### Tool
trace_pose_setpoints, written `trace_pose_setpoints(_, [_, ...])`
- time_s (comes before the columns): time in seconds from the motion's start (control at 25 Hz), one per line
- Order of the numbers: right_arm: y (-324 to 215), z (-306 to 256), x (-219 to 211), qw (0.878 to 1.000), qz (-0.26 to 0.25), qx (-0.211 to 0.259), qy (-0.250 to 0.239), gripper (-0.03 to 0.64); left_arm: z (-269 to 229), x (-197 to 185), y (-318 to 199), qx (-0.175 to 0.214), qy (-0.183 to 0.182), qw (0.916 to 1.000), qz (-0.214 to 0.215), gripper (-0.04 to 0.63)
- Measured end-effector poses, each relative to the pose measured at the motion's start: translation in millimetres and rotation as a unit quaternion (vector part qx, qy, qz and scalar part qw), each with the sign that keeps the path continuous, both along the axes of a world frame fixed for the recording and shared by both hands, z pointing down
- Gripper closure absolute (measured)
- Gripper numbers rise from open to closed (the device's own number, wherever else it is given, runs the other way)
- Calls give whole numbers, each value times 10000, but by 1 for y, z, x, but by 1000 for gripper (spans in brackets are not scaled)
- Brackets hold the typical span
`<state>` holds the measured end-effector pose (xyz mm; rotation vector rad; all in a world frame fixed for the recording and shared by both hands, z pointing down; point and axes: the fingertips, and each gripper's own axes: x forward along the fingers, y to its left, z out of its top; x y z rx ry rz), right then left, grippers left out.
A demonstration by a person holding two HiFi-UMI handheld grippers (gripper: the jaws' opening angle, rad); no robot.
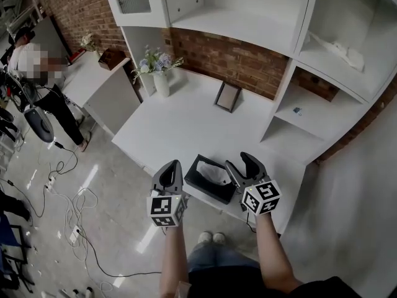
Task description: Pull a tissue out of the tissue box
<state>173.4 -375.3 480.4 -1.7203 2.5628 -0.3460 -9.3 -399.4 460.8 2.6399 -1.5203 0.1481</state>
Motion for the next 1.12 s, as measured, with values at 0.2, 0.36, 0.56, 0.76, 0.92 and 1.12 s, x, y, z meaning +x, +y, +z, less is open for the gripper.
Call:
trace_pose_setpoints(0.2, [-5, -2, -4, 9999, 7, -9, 112, 374, -2, 3, -6, 28, 70, 9999, 130, 589])
trace_pose_setpoints(0.36, [-12, -5, -2, 9993, -121, -53, 353, 374, -1, 5, -8, -8, 101, 9998, 164, 588])
trace_pose_setpoints(0.56, [-25, -10, -9, 9920, -663, -242, 1051, 376, 5, 11, -3, -57, 125, 9995, 301, 588])
trace_pose_setpoints(0.76, [-31, -3, -32, 9624, -1610, -708, 2070, 379, 9, 10, 2, -113, 161, 9992, 338, 588])
trace_pose_setpoints(0.92, [-29, 21, -46, 9208, -2347, -1187, 2880, 383, 13, 7, 3, -154, 167, 9992, 324, 588])
trace_pose_setpoints(1.12, [-23, 59, -59, 8668, -3005, -1708, 3594, 385, 21, 0, 4, -231, 189, 9993, 243, 588])
